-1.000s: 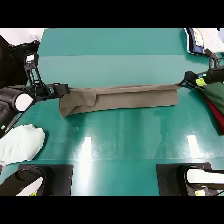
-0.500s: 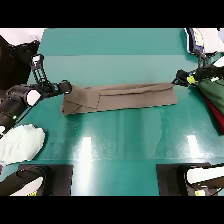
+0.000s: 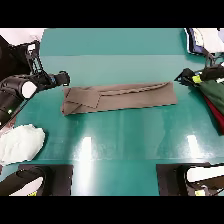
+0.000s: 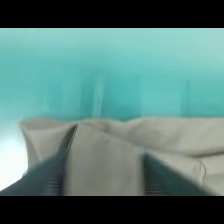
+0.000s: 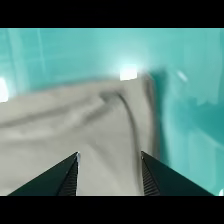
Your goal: Fold the shirts.
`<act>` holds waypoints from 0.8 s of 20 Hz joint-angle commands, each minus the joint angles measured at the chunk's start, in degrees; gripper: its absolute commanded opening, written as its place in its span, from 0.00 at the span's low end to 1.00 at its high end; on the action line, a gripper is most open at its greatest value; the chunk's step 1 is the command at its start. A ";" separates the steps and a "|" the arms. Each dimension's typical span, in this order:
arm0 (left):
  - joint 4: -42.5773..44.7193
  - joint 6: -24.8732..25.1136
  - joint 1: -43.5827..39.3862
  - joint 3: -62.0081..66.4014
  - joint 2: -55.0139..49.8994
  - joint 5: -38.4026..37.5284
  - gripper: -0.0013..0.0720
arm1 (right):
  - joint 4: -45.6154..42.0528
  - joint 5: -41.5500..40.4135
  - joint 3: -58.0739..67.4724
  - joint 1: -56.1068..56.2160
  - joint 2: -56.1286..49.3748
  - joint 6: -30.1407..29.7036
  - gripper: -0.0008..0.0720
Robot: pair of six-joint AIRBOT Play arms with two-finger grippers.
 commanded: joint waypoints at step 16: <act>-10.84 6.34 -0.13 1.07 -0.26 -14.05 0.06 | 8.07 10.43 0.04 -4.24 -13.53 -11.37 0.64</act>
